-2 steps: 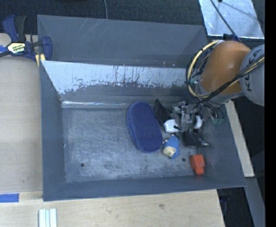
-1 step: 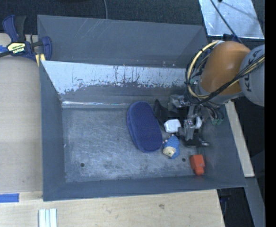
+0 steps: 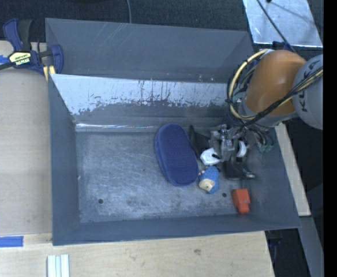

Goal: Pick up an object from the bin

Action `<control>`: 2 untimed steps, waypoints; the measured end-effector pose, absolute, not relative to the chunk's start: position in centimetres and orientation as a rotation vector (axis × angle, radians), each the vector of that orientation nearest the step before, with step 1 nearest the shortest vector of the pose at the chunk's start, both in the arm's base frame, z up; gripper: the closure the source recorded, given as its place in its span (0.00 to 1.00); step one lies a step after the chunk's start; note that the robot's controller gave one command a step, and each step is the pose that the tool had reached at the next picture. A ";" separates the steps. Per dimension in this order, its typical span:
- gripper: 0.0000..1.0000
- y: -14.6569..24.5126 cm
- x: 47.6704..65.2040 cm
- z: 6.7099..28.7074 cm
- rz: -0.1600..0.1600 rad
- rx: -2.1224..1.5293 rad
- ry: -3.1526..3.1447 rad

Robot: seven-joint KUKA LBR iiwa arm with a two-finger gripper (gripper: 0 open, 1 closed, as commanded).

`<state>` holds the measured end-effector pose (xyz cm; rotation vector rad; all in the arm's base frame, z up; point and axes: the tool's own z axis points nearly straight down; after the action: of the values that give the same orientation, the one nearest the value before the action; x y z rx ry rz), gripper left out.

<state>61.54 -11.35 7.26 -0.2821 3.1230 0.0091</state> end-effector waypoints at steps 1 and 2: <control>0.00 -11.3 61.6 7.2 0.009 -0.282 3.121; 1.00 -11.3 61.6 7.2 0.009 -0.283 3.122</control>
Offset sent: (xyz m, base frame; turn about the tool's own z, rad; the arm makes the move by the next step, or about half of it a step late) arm 0.0000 0.0000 0.0000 0.0000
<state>61.56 -11.34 7.24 -0.2827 3.1217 0.0088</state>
